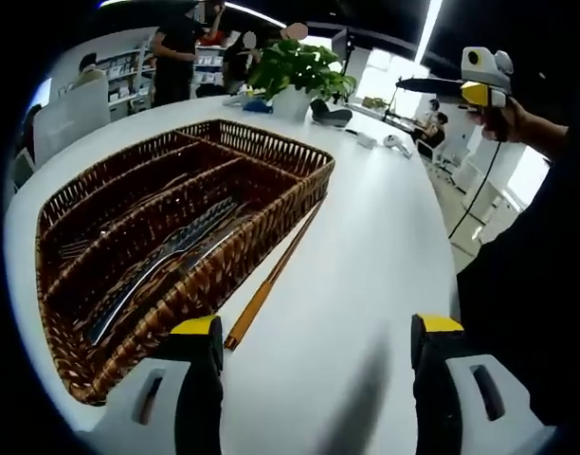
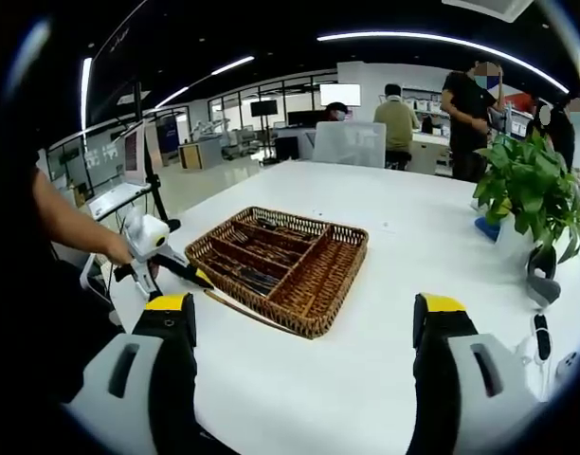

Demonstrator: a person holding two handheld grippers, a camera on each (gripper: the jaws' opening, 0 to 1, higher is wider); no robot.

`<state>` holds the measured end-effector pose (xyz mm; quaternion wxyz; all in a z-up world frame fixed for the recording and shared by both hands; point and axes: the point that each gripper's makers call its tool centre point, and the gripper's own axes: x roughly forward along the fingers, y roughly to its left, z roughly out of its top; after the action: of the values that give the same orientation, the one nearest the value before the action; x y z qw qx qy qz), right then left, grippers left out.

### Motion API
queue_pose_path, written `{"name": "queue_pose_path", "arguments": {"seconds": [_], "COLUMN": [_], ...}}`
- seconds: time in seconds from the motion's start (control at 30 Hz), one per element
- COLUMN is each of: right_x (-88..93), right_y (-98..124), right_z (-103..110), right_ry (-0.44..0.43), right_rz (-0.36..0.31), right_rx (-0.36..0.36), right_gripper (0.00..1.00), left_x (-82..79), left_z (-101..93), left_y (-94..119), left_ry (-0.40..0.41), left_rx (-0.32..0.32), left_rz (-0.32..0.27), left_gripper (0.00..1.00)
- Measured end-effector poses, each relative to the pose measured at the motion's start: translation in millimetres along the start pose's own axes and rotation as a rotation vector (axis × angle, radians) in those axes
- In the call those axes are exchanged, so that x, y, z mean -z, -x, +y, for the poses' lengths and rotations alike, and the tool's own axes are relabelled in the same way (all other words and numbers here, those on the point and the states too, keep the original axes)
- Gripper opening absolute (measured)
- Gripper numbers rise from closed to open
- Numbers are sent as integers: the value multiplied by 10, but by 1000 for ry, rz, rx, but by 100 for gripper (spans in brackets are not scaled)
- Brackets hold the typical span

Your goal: Arrange the knives, forks, and spoons in their matching storage slots by inserting each utensil handle-first until every utensil is classified and aligned in the correct compartment

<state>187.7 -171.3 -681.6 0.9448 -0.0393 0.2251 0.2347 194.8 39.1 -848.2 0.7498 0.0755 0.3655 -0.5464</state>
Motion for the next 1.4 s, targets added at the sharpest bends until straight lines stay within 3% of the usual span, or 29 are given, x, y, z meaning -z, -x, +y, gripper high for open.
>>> {"name": "queue_pose_path", "arguments": {"seconds": [0.07, 0.13, 0.2, 0.37, 0.43, 0.47, 0.6, 0.63, 0.77, 0.8, 0.83, 0.87, 1.0, 1.03, 1.1, 1.17, 1.2, 1.3, 1.37, 1.4], "right_x": [12, 21, 19, 16, 22, 22, 4, 3, 21, 27, 35, 43, 53, 57, 60, 56, 52, 51, 50, 52], "right_y": [10, 13, 15, 6, 7, 10, 29, 34, 60, 69, 80, 88, 110, 111, 108, 104, 101, 83, 76, 72], "right_z": [-8, -17, -26, -7, 2, 5, 2, 0, -21, -29, -39, -45, -68, -70, -75, -75, -74, -61, -54, -52], "right_ry": [-2, -4, -5, -3, -1, -2, -7, -8, -11, -11, -13, -16, -23, -23, -21, -23, -23, -23, -20, -21], "right_rz": [1, 2, 0, -2, 0, 1, -5, -5, -5, -5, -4, -3, -5, -4, -4, -6, -8, -9, -8, -9], "right_rx": [2, 5, 8, 4, 2, 3, 8, 10, 16, 20, 23, 24, 31, 31, 32, 33, 33, 28, 26, 25], "right_gripper": [98, 97, 97, 97, 97, 97, 97, 97, 97, 97, 97, 97, 97, 97, 97, 97, 96, 96, 96, 96], "left_x": [10, 84, 84, -29, -35, -2, -87, -83, 29, -57, -42, -46, -14, -9, 2, 11, 25, 35, 64, 69], "left_z": [-39, -174, -259, -211, -261, -264, -434, -570, -749, -664, -641, -564, -579, -599, -608, -625, -637, -638, -652, -650], "left_y": [-16, 7, 20, -18, -88, -133, -339, -411, -611, -658, -664, -659, -603, -602, -600, -599, -592, -574, -538, -525], "left_ry": [-17, 9, 34, 61, 44, 3, -53, -109, -289, -426, -384, -396, -399, -426, -402, -361, -304, -291, -209, -212], "left_rx": [16, 80, 126, 82, 81, 62, 35, 72, 48, 5, -25, -50, -28, -14, -16, -10, -20, -18, -21, -24], "left_rz": [18, 68, 70, 29, 43, 80, 101, 123, 226, 201, 220, 252, 266, 267, 274, 280, 290, 282, 278, 278], "left_gripper": [74, 59, 46, 41, 39, 38, 34, 34, 33, 29, 24, 17, 6, 6, 5, 5, 5, 4, 4, 3]}}
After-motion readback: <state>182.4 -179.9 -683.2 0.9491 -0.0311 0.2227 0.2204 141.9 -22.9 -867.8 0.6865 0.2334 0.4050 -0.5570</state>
